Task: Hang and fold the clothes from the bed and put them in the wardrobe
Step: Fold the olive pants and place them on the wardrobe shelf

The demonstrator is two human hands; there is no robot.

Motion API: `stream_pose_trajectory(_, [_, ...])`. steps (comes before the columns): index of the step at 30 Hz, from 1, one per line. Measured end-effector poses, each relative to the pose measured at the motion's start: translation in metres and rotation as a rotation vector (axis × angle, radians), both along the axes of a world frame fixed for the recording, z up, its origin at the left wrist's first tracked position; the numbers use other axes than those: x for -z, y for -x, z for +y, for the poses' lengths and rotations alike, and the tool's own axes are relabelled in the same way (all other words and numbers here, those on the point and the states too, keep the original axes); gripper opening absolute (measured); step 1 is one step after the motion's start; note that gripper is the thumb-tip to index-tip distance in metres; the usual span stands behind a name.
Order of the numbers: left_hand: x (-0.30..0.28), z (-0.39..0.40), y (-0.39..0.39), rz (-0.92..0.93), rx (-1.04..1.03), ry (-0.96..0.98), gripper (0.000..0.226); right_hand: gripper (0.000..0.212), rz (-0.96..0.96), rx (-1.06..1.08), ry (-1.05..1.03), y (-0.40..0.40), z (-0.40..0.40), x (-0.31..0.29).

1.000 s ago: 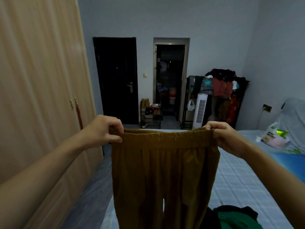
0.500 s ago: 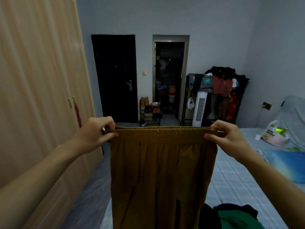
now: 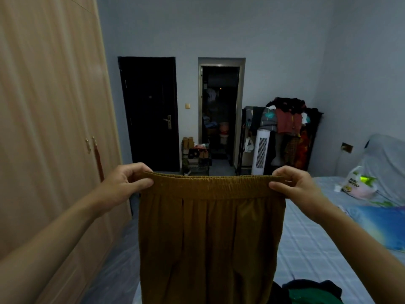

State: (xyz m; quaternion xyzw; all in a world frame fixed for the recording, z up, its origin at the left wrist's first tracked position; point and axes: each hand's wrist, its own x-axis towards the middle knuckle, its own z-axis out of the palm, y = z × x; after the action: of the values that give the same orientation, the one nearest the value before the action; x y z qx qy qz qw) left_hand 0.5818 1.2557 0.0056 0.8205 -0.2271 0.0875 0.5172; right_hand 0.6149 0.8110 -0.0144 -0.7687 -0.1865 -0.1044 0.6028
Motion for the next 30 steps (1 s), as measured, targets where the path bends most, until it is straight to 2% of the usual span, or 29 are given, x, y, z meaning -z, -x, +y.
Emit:
stream_pose_trajectory(2, [0.007, -0.002, -0.005, 0.098, 0.021, 0.060, 0.020, 0.006, 0.128, -0.038, 0.062, -0.009, 0.000, 0.008])
stream_pose_trajectory(4, [0.015, -0.009, -0.016, 0.230, -0.030, 0.144, 0.016, 0.005, 0.223, 0.021, 0.114, -0.026, 0.006, 0.018])
stream_pose_trajectory(5, [0.018, -0.016, -0.024, 0.278, -0.121, 0.171, 0.010, 0.002, 0.257, 0.084, 0.143, -0.036, 0.013, 0.023])
stream_pose_trajectory(8, [0.024, -0.045, -0.054, 0.264, -0.542, 0.057, 0.008, 0.018, 0.344, 0.316, 0.177, -0.060, 0.048, 0.031])
stream_pose_trajectory(10, [0.025, -0.066, -0.062, 0.196, -0.648, 0.069, 0.011, 0.025, 0.339, 0.363, 0.104, -0.061, 0.076, 0.033])
stream_pose_trajectory(14, [0.025, -0.102, -0.046, -0.001, -0.600, 0.013, 0.012, 0.018, 0.220, 0.297, 0.019, -0.040, 0.117, 0.033])
stream_pose_trajectory(18, [0.030, -0.135, -0.019, -0.059, -0.470, 0.012, 0.011, 0.012, 0.174, 0.153, -0.102, -0.013, 0.144, 0.036])
stream_pose_trajectory(22, [0.042, -0.152, 0.002, -0.144, -0.429, 0.004, 0.012, 0.004, 0.150, 0.065, -0.167, 0.003, 0.150, 0.043])
stream_pose_trajectory(25, [0.046, -0.154, 0.008, -0.060, -0.374, 0.072, 0.012, 0.012, 0.152, -0.054, -0.211, 0.011, 0.146, 0.045])
stream_pose_trajectory(27, [0.045, -0.154, 0.011, 0.016, -0.298, 0.065, 0.023, 0.018, 0.131, -0.083, -0.164, 0.014, 0.143, 0.043])
stream_pose_trajectory(30, [0.042, -0.150, 0.017, 0.089, -0.174, 0.043, 0.035, 0.014, 0.104, -0.055, -0.104, 0.015, 0.137, 0.042])
